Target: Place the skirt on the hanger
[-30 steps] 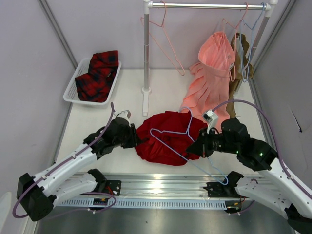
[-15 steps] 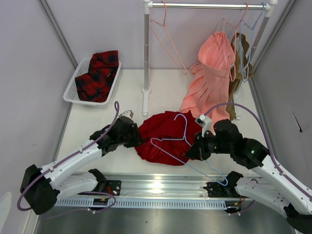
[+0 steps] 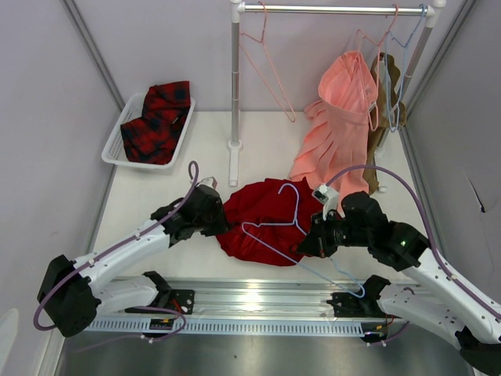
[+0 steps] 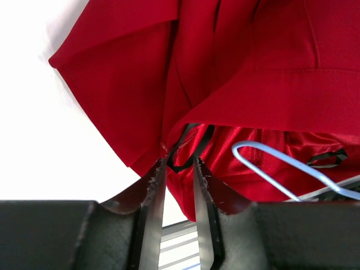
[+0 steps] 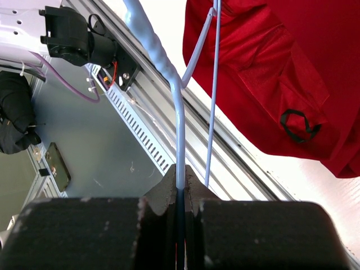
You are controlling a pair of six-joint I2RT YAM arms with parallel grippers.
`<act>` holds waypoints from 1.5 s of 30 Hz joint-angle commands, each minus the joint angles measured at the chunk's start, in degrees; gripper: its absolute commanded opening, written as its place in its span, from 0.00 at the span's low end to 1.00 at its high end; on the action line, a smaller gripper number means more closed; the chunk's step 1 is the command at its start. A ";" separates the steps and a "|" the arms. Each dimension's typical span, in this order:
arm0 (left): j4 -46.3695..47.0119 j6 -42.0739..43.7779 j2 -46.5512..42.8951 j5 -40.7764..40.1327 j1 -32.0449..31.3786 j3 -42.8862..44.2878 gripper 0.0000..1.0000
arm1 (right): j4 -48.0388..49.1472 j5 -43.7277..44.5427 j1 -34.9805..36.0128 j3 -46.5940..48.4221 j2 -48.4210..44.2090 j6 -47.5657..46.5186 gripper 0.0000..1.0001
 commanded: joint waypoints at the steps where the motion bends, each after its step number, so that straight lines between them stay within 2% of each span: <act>1: 1.76 0.95 0.56 -1.33 -0.49 3.78 0.28 | 2.79 -0.35 0.25 0.17 -0.11 -0.67 0.00; 12: 0.80 3.50 2.31 -1.33 -0.58 5.54 0.08 | 3.67 -0.26 0.25 -0.53 0.15 -1.20 0.00; 20: 1.06 5.08 3.20 -0.54 -0.58 6.33 0.00 | 4.46 0.35 0.25 -0.80 0.06 -1.55 0.00; 32: 1.59 8.42 2.84 0.34 -1.54 7.83 0.03 | 4.19 0.79 0.25 -1.50 0.33 -2.51 0.00; 35: 1.58 9.30 3.37 0.43 -1.81 8.09 0.00 | 4.28 1.14 0.25 -1.50 0.59 -2.78 0.00; 45: 2.11 11.76 4.51 -0.36 -2.86 8.79 0.00 | 5.16 2.55 0.25 -1.32 1.99 -5.50 0.00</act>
